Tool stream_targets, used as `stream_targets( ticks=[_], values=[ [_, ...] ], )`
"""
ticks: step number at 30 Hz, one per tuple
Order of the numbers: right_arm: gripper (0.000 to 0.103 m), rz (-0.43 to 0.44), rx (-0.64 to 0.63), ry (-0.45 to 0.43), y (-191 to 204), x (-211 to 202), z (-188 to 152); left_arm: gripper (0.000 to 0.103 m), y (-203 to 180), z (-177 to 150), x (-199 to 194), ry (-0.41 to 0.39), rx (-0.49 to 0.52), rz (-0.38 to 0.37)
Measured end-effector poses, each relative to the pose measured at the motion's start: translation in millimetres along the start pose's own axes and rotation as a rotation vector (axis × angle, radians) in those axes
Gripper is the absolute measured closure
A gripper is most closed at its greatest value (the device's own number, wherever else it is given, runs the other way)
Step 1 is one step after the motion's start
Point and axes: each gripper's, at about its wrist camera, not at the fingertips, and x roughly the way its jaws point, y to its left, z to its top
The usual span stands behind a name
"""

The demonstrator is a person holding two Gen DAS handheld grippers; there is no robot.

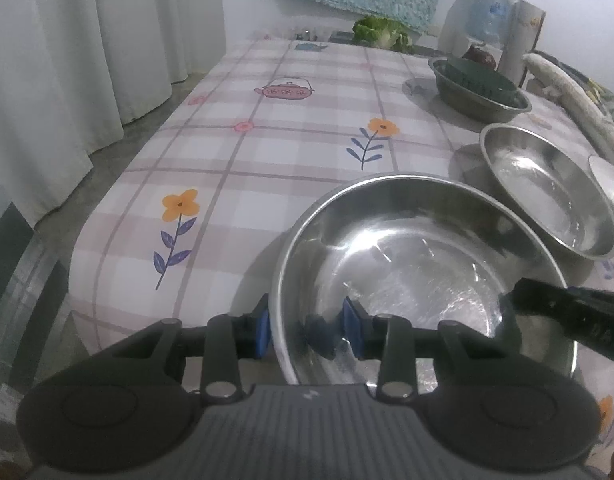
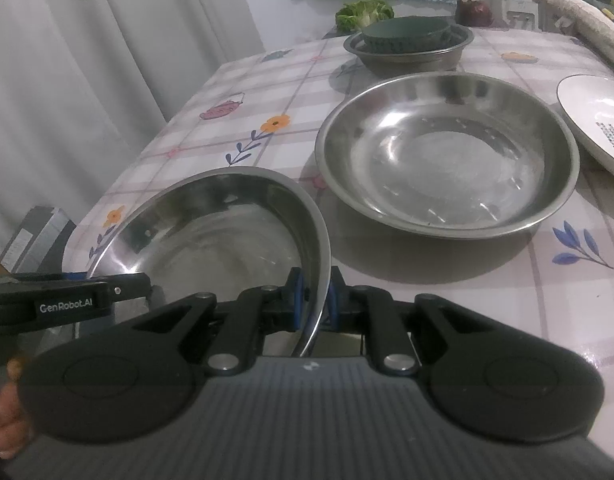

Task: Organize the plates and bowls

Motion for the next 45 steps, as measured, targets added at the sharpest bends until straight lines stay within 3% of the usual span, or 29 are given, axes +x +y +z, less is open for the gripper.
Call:
stream_targets(
  ticks=[25, 45],
  values=[
    [0.088, -0.028, -0.006, -0.011, 2, -7, -6, 0.065, -6, -6, -8, 0.011, 0.024, -0.006],
    [0.089, -0.017, -0.016, -0.017, 1, -4, -5, 0.057, -9, 1, 0, 0.030, 0.047, 0.006]
  ],
)
